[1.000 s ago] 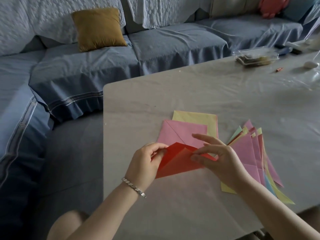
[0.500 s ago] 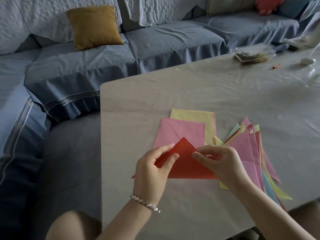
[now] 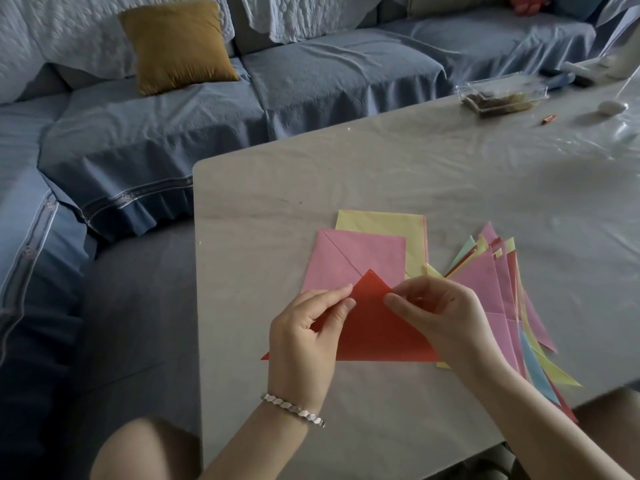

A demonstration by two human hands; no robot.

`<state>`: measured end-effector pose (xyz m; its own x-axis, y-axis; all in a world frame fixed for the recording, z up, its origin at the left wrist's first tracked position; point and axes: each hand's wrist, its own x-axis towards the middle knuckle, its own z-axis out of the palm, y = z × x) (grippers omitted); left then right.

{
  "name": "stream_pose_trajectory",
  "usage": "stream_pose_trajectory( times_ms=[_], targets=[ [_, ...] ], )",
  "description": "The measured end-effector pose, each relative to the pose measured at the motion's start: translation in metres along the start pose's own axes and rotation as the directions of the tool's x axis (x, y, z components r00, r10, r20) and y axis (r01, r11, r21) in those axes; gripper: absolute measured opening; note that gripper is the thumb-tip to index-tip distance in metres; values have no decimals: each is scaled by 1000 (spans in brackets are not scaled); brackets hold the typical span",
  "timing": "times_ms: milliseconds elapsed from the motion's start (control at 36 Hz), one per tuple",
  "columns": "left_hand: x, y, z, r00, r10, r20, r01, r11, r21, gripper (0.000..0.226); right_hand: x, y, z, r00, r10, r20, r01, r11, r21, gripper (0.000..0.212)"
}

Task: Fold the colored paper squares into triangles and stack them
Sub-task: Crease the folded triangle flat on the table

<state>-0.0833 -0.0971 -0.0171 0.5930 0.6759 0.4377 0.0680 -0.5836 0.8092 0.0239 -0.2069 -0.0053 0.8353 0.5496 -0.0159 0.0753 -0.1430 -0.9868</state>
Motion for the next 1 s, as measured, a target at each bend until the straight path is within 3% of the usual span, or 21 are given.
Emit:
stream_pose_trajectory(
  times_ms=[139, 528, 889, 1000],
  targets=[
    [1, 2, -1, 1000, 18, -3, -17, 1000, 24, 16, -5, -4, -2, 999, -10, 49, 5, 995, 98, 17],
    [1, 8, -4, 1000, 8, 6, -9, 1000, 25, 17, -10, -13, -1, 997, -79, 21, 79, 997, 16, 38],
    [1, 11, -9, 1000, 9, 15, -9, 999, 36, 14, -8, -10, -2, 996, -82, 46, 81, 996, 33, 32],
    [5, 13, -11, 998, -13, 67, 10, 999, 46, 13, -4, -6, -7, 985, -114, 130, 118, 993, -23, 31]
  ],
)
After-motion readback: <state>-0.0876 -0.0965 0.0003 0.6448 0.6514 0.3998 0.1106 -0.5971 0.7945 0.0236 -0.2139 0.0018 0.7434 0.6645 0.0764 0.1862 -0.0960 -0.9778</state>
